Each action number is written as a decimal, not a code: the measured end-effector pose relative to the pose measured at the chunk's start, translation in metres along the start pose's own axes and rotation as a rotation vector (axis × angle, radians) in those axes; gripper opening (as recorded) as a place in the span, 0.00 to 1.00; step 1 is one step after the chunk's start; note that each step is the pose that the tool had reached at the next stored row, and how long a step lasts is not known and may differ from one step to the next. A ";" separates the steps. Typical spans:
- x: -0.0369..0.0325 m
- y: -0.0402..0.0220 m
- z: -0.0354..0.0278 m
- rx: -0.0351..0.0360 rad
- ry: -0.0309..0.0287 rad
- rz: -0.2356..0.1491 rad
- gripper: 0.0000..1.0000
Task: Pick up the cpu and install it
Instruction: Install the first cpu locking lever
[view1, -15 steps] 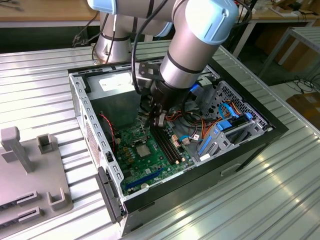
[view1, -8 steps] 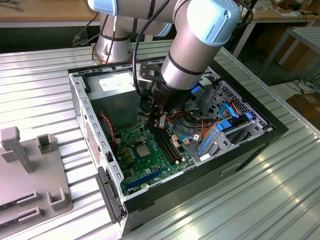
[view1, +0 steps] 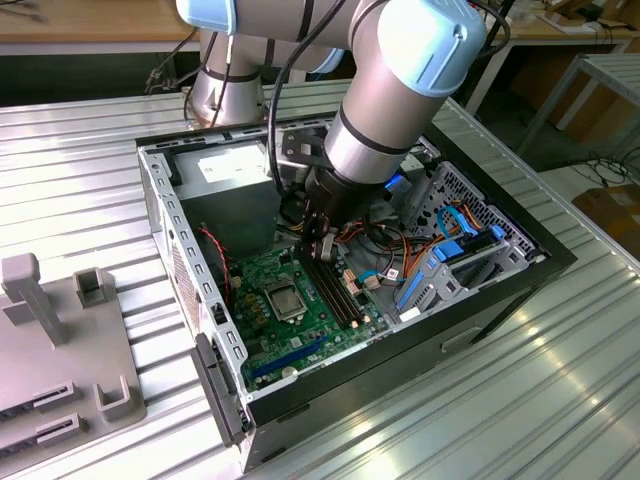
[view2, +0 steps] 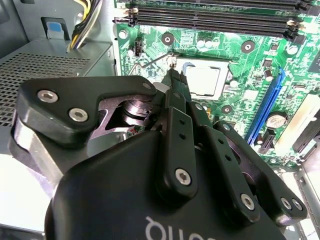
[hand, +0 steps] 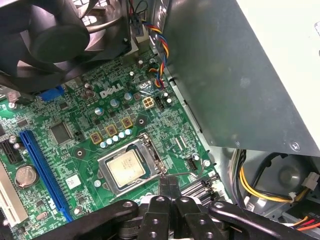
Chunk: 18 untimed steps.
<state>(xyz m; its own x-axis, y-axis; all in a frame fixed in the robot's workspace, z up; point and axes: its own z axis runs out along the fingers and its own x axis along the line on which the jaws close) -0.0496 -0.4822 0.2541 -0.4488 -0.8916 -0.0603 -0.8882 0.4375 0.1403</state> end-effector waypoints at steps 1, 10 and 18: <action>0.0002 -0.0001 0.0000 0.0000 0.0000 0.000 0.11; 0.0030 -0.0015 -0.0004 0.0000 0.0000 0.000 0.11; 0.0049 -0.0024 -0.0006 0.0000 0.0000 0.000 0.11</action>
<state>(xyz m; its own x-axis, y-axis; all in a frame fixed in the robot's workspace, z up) -0.0496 -0.4878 0.2541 -0.4487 -0.8916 -0.0604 -0.8882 0.4375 0.1403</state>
